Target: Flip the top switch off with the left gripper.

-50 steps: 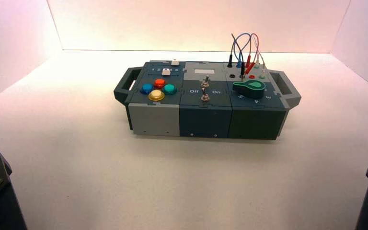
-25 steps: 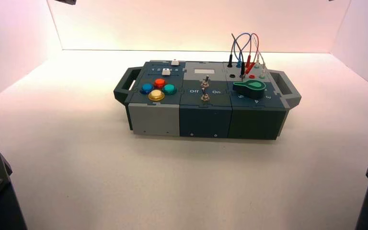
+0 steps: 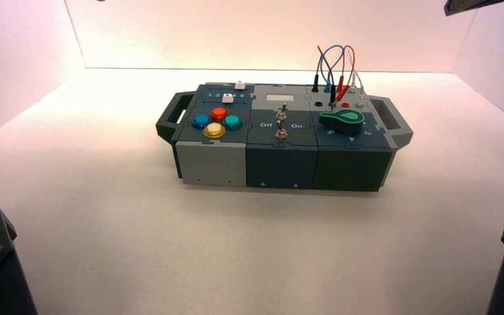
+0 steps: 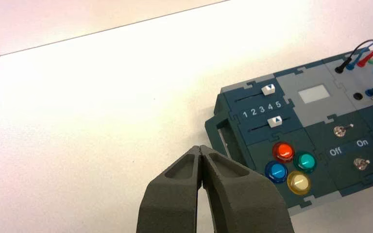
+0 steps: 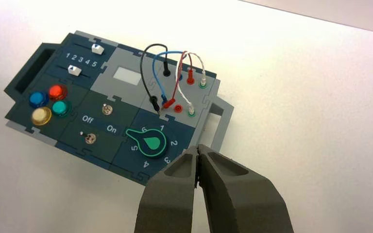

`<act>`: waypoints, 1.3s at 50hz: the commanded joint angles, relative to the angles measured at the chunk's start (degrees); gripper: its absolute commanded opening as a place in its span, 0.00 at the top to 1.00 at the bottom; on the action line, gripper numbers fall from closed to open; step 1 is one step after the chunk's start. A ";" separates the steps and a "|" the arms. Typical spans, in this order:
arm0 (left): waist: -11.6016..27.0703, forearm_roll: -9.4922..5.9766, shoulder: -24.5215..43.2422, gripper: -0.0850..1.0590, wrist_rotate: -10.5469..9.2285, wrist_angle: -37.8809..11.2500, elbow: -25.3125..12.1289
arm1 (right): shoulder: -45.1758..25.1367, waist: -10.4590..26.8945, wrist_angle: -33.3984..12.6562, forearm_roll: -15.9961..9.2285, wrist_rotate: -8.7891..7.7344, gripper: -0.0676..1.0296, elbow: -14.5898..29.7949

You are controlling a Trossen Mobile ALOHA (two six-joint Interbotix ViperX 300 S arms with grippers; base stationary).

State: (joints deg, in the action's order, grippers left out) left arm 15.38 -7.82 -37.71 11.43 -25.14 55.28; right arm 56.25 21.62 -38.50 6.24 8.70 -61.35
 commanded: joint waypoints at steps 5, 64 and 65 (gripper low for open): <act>0.62 -0.18 -0.18 0.96 -0.09 -0.97 -2.55 | -0.35 -0.18 -1.85 -0.09 0.09 0.96 3.69; 13.18 -1.14 16.61 0.95 -0.79 -6.86 -15.64 | -30.32 -4.75 -1.32 -0.35 0.26 0.96 12.04; 13.71 -1.23 17.14 0.96 -0.70 -6.77 -16.17 | -31.90 -4.92 -0.97 -0.26 0.26 0.96 12.39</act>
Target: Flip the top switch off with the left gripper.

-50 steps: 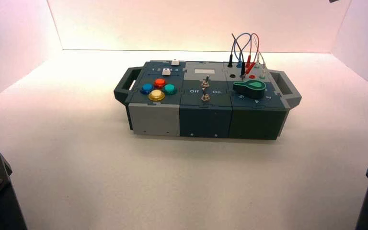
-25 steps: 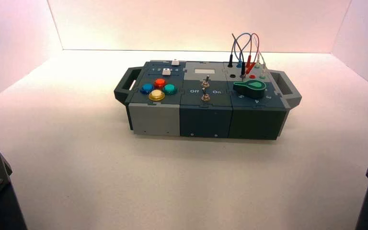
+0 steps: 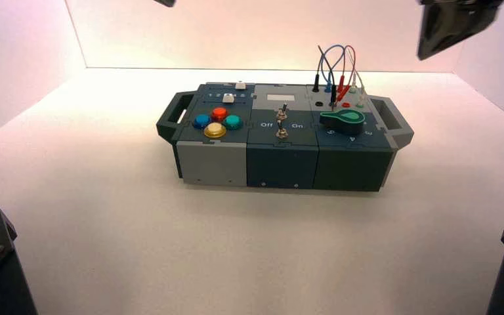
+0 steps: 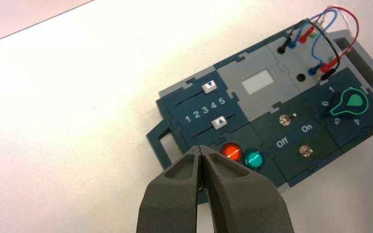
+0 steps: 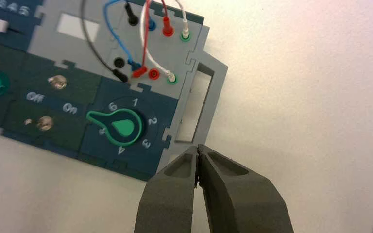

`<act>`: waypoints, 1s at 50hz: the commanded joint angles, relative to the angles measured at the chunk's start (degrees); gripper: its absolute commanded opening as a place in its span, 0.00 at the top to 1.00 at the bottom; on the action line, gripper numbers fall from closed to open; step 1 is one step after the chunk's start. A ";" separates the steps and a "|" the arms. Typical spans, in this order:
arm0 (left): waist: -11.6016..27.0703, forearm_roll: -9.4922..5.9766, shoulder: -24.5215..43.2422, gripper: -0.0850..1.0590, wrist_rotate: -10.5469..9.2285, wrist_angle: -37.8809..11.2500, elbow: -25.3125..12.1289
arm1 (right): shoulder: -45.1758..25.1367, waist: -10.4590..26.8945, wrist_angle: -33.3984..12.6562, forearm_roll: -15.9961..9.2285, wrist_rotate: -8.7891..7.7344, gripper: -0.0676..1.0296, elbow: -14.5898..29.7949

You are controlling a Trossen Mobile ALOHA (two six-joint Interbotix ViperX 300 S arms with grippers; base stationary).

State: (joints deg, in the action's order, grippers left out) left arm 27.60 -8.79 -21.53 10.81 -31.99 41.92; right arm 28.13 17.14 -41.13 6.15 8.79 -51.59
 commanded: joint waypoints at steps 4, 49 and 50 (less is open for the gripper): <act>2.37 -0.35 2.11 0.95 -0.09 -0.18 -3.60 | -6.50 -0.62 3.16 -0.09 0.09 0.96 3.69; 5.45 -0.62 11.95 0.95 -0.18 -1.23 -7.03 | -28.30 -5.54 1.58 -8.61 -7.29 0.96 10.72; 5.45 -0.70 12.04 0.95 -0.26 -1.23 -7.12 | -28.48 -5.54 1.58 -8.88 -7.47 0.96 10.81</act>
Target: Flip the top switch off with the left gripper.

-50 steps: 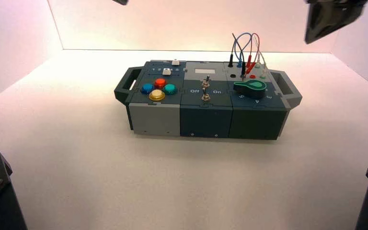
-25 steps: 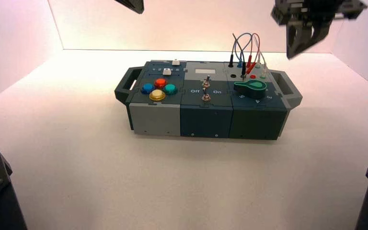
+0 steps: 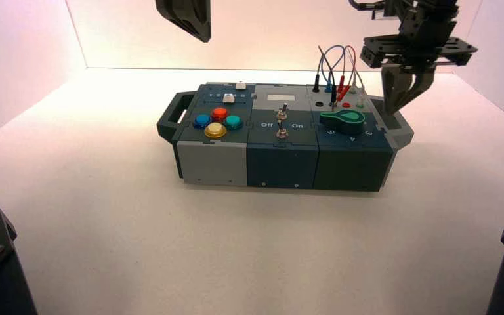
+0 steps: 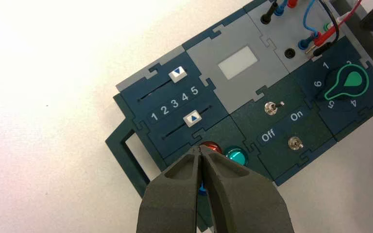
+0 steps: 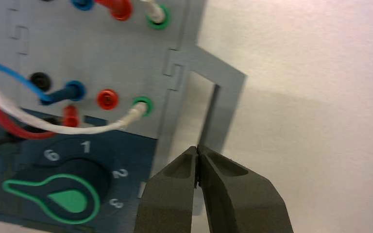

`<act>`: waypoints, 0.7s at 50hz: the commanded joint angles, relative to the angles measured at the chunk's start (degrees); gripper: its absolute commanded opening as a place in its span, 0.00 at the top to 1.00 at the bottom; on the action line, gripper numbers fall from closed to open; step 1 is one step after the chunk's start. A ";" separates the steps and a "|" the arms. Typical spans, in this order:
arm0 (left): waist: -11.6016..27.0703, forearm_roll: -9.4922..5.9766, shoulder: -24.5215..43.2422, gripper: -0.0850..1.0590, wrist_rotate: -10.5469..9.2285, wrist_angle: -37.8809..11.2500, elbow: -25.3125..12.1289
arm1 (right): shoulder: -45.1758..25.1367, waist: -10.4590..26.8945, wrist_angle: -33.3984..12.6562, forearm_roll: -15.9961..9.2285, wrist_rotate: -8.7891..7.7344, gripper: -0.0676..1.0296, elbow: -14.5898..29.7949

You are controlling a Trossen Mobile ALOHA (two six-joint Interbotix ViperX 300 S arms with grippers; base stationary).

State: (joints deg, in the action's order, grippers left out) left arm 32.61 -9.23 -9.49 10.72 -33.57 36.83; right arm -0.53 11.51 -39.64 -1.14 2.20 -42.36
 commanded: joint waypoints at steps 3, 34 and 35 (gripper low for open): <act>0.44 -0.26 0.18 0.95 -0.09 0.26 -2.11 | 0.00 0.18 0.18 -1.93 -0.88 0.96 1.76; 5.98 -0.26 8.53 0.95 0.00 -0.26 -7.03 | -4.83 0.18 -1.41 -2.02 -1.14 0.96 1.85; 6.24 -0.26 8.79 0.95 0.00 -0.35 -7.12 | -4.75 0.18 -1.41 -1.93 -1.14 0.96 1.76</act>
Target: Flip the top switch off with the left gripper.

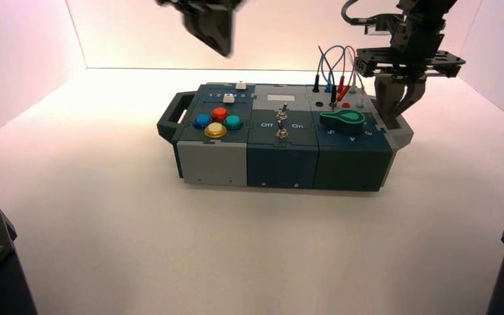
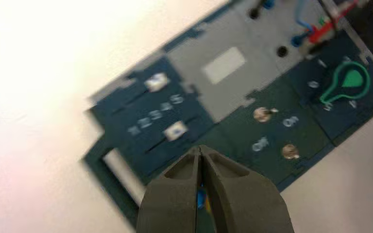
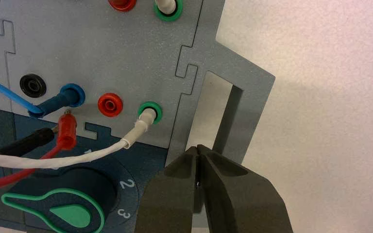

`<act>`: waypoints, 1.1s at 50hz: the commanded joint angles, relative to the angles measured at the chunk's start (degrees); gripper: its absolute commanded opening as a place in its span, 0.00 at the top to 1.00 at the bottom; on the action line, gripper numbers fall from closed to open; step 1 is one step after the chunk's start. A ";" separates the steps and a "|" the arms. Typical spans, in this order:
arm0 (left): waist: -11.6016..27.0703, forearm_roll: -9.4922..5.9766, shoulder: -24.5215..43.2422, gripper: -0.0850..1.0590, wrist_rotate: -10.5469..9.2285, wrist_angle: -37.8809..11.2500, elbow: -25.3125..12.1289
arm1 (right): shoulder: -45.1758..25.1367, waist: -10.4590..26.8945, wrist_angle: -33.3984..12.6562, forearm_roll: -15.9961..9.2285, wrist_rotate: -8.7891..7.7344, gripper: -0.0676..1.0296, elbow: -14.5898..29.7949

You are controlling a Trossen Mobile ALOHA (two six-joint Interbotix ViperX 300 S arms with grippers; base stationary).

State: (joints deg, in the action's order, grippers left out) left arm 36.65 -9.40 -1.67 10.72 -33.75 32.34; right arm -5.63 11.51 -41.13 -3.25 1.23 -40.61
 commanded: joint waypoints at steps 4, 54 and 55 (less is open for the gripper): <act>3.96 -0.09 2.29 0.96 0.00 -0.70 -3.43 | 0.79 0.18 0.00 0.18 -0.18 0.96 -0.18; 13.27 0.70 12.39 0.95 6.06 -3.87 -13.45 | -0.18 0.18 -0.62 0.18 -0.18 0.96 -0.09; 13.27 0.79 12.48 0.95 6.59 -4.22 -13.62 | -0.18 0.18 -0.62 0.18 -0.18 0.96 -0.09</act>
State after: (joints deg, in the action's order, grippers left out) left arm 49.92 -9.05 11.34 15.91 -37.18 20.74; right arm -5.63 11.51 -41.66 -3.25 1.23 -40.52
